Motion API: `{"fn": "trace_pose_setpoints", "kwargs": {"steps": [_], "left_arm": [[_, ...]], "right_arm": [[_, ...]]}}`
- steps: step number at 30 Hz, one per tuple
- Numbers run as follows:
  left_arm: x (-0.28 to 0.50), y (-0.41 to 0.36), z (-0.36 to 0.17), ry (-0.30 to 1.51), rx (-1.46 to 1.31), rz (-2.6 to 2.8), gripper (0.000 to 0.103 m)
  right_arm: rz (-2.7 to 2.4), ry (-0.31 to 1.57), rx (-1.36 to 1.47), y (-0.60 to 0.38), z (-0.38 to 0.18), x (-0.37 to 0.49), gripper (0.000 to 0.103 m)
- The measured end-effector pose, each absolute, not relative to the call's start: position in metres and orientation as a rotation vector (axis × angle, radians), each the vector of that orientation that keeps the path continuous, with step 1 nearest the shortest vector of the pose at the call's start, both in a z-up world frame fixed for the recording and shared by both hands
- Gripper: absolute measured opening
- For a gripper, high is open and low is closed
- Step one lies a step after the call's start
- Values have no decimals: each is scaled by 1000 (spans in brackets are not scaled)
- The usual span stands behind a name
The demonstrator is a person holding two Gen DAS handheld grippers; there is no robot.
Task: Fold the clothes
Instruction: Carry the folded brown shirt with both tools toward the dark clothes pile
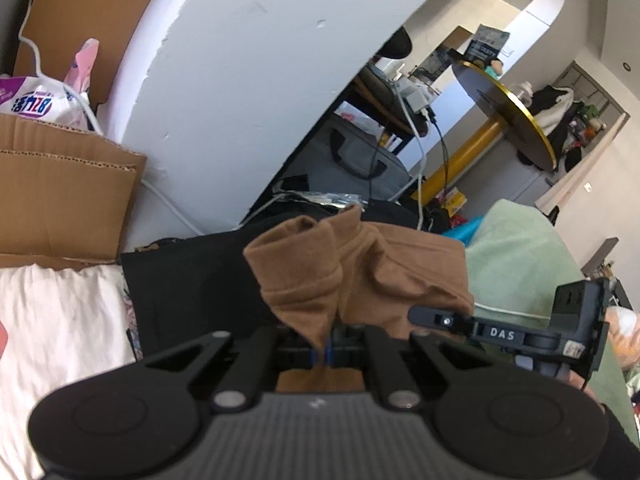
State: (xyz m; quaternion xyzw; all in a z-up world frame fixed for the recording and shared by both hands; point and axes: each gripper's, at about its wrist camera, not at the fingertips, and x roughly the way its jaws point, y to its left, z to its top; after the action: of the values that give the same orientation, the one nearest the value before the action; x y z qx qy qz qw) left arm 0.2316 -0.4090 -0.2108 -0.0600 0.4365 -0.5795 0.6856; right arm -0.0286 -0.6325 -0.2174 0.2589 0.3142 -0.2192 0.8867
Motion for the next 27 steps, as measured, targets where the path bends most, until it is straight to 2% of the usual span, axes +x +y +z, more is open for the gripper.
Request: {"fn": "trace_pose_setpoints", "kwargs": {"steps": [9,27], "left_arm": [[263,-412,-216,985,-159,-1259,4],[315,-462,-267,1006,-104,-1133,5]], "right_arm": [[-457,643,513,-654,-218,-6,12],[-480,754,462,-688,-270,57,12]]}}
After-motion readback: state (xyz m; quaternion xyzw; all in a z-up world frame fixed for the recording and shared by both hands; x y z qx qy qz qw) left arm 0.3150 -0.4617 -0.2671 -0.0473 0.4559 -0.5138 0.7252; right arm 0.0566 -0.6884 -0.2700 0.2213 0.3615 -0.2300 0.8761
